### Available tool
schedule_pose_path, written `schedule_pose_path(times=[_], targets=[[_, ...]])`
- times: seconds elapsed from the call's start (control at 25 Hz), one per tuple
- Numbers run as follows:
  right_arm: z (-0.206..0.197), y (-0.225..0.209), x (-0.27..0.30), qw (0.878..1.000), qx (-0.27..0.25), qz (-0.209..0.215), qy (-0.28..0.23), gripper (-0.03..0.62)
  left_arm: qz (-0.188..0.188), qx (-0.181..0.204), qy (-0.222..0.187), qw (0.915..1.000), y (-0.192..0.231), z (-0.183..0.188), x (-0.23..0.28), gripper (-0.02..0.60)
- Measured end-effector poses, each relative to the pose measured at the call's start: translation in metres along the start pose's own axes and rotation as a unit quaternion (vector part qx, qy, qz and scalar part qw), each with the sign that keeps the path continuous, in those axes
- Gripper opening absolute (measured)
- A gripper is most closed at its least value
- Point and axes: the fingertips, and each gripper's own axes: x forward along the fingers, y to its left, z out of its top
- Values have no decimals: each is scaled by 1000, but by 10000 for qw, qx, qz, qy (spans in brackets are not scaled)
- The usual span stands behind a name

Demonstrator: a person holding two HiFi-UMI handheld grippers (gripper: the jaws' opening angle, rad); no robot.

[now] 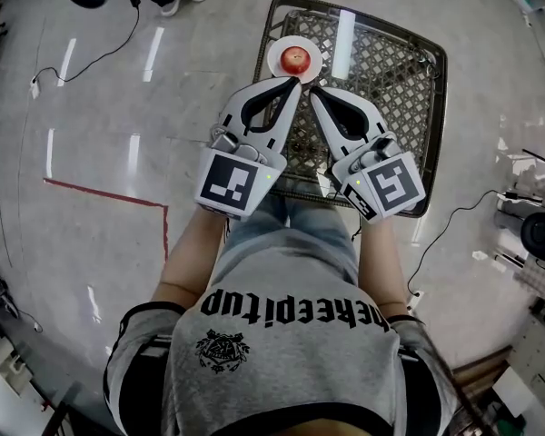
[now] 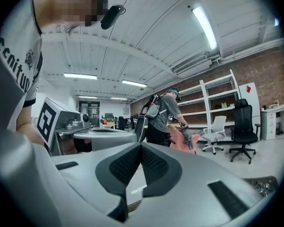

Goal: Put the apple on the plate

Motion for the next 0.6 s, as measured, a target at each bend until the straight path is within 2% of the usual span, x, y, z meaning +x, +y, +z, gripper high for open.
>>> schedule_pose_path(times=[0.4, 0.6], targets=[[5, -4, -16, 9999, -43, -86, -62, 3, -108, 51, -101, 9999, -16, 7, 5, 38], [3, 10, -16, 9999, -77, -119, -47, 4, -175, 103, -117, 9997, -17, 5, -7, 38]])
